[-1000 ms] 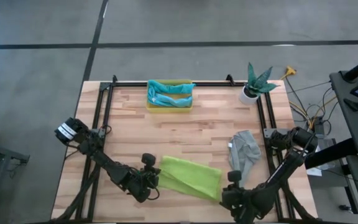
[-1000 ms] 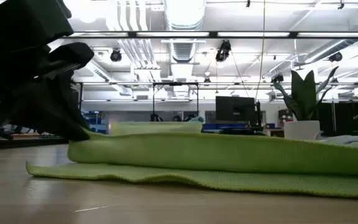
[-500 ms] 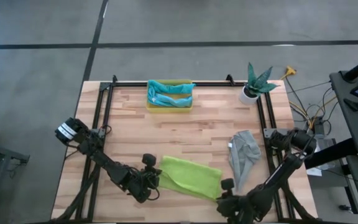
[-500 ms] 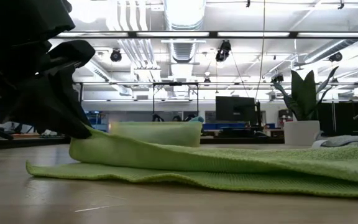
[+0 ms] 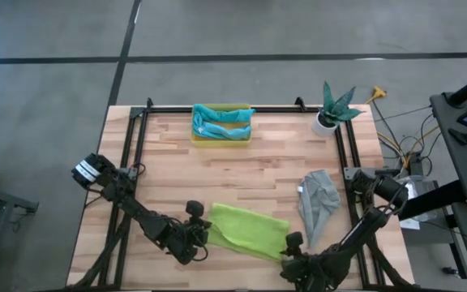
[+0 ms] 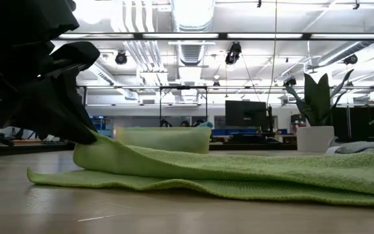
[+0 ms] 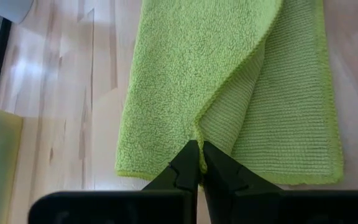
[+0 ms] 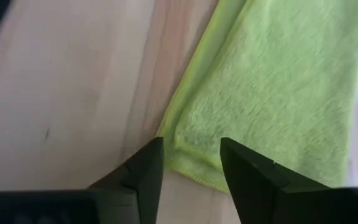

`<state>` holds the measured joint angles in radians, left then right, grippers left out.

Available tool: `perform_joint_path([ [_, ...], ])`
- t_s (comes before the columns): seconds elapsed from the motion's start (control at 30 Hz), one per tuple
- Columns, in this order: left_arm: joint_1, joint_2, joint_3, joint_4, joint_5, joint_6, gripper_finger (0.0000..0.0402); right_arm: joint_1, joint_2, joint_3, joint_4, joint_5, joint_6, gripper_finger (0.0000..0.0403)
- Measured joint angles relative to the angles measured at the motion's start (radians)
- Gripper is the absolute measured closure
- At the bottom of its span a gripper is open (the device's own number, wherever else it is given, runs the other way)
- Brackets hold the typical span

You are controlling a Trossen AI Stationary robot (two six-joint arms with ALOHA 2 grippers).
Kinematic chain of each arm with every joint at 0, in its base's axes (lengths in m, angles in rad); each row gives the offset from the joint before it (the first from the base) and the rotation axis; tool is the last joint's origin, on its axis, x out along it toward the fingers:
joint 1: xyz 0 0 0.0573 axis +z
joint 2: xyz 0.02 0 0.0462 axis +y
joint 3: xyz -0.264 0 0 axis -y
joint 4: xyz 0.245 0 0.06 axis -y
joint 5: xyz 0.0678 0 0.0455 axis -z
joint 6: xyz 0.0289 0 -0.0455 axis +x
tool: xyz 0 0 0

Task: Roll microfiber towels into tight, uniform cylinder then place into a basket
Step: Roll the green towel

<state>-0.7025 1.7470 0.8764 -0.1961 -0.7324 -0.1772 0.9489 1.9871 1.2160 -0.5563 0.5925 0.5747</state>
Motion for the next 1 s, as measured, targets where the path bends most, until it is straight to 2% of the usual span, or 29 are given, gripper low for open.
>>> perform_joint_path([
  [0.23,0.0,0.0,0.0,0.002,0.001,0.0,0.0401,0.0,-0.024,0.001,-0.005,0.001,-0.001,0.029],
  [0.37,0.0,0.0,-0.001,0.002,0.002,0.0,0.0401,0.0,-0.016,-0.006,-0.005,-0.054,-0.001,0.0318],
  [0.5,0.0,0.0,-0.002,0.003,0.003,0.0,0.0402,0.0,-0.003,-0.006,-0.005,-0.058,-0.01,0.0333],
  [1.0,0.0,0.0,-0.005,0.005,0.008,0.0,0.0401,0.0,0.016,0.007,-0.012,-0.016,-0.06,0.0321],
])
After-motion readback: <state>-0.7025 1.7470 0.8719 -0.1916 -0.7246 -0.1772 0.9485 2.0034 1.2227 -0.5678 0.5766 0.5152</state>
